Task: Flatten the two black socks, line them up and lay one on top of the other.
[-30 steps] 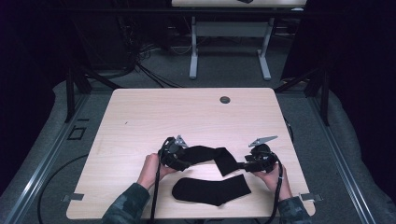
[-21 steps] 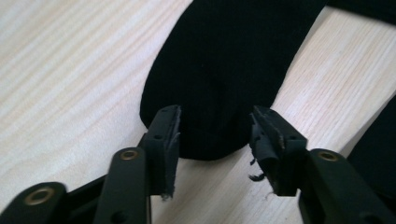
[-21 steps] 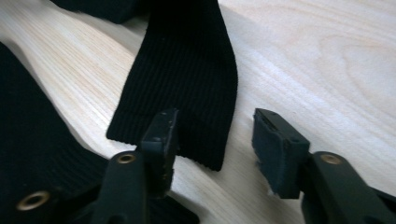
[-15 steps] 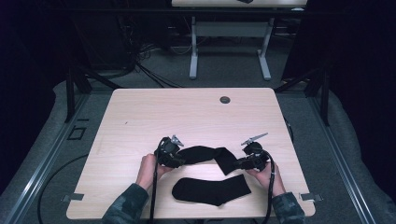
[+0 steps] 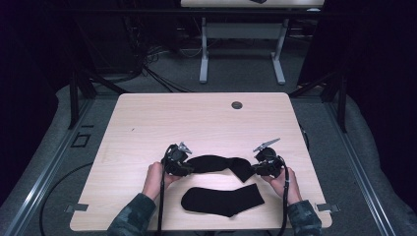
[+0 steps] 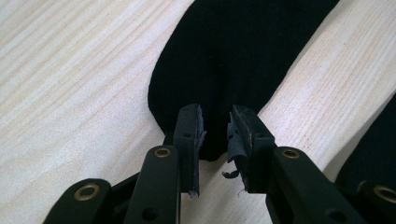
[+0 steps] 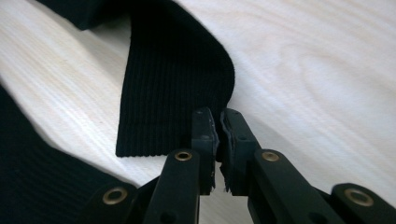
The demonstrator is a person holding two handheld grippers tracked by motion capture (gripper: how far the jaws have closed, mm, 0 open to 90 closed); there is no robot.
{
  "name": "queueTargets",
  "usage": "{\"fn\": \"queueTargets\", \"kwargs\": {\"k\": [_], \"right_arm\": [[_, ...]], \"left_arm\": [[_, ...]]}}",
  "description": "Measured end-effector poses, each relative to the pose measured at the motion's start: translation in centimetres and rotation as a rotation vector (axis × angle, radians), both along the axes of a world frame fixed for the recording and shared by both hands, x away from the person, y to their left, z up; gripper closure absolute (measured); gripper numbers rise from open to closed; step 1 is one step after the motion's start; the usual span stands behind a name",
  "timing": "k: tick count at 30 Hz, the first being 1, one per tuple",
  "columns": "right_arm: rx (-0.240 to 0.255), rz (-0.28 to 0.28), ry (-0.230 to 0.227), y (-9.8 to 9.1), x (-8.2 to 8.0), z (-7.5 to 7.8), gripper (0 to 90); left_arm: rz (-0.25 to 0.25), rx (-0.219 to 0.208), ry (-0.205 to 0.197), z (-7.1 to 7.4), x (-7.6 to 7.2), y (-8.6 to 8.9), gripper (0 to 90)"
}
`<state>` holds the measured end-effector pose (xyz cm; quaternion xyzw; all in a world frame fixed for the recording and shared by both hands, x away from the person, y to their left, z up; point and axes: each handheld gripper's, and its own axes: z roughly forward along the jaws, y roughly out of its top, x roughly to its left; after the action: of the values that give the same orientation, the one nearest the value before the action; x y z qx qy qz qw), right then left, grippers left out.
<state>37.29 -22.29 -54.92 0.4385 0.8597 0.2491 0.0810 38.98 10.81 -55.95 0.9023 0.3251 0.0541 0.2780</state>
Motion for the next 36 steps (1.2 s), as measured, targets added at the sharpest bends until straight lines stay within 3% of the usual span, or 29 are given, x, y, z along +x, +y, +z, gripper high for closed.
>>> {"fn": "queueTargets", "kwargs": {"k": [4, 10, 13, 17, 18, 19, 21, 23, 25, 26, 29, 32, 36], "right_arm": [[-0.041, -0.006, -0.043, -0.2, 0.4, 0.7, 84.9], [-0.119, 0.004, -0.157, 0.0, 1.1, 2.1, 84.8], [-0.152, 0.010, -0.235, 0.4, 1.3, 2.8, 84.8], [-0.249, 0.037, -0.416, 1.2, 1.0, 3.5, 84.0], [-0.261, 0.053, -0.439, 1.4, 0.9, 3.5, 83.4], [-0.260, 0.070, -0.423, 1.4, 0.9, 3.4, 82.7], [-0.247, 0.104, -0.336, 1.2, 0.9, 3.1, 80.1], [-0.198, 0.129, -0.281, 0.7, 0.3, 3.0, 79.9], [-0.168, 0.149, -0.248, 0.1, -0.5, 3.0, 78.9], [-0.154, 0.167, -0.211, -0.2, -0.8, 3.0, 77.7], [-0.143, 0.184, -0.145, -1.0, -1.6, 2.7, 72.3], [-0.126, 0.183, -0.100, -1.8, -1.9, 2.5, 64.3], [-0.090, 0.157, -0.091, -2.9, -2.1, 2.5, 53.9]], "left_arm": [[-0.001, 0.006, -0.003, 0.0, 0.0, -0.1, 71.8], [-0.005, 0.002, -0.002, 0.0, 0.0, 0.0, 71.7], [-0.009, 0.003, -0.001, 0.0, -0.1, 0.0, 71.6], [-0.018, 0.008, 0.007, 0.1, 0.0, 0.0, 71.5], [-0.020, 0.011, 0.009, 0.1, -0.1, 0.0, 71.4], [-0.022, 0.011, 0.012, 0.1, -0.1, 0.0, 71.2], [-0.026, 0.010, 0.020, 0.1, -0.1, 0.1, 70.1], [-0.028, 0.005, 0.026, 0.1, -0.1, 0.3, 69.2], [-0.035, -0.006, 0.038, 0.1, 0.0, 0.5, 67.5], [-0.039, -0.005, 0.040, 0.1, 0.0, 0.5, 66.0], [-0.047, -0.011, 0.061, 0.2, 0.1, 0.4, 59.1], [-0.049, -0.012, 0.066, 0.2, 0.0, 0.3, 46.7], [-0.010, -0.028, 0.044, 0.5, -0.1, 0.8, 32.5]]}}
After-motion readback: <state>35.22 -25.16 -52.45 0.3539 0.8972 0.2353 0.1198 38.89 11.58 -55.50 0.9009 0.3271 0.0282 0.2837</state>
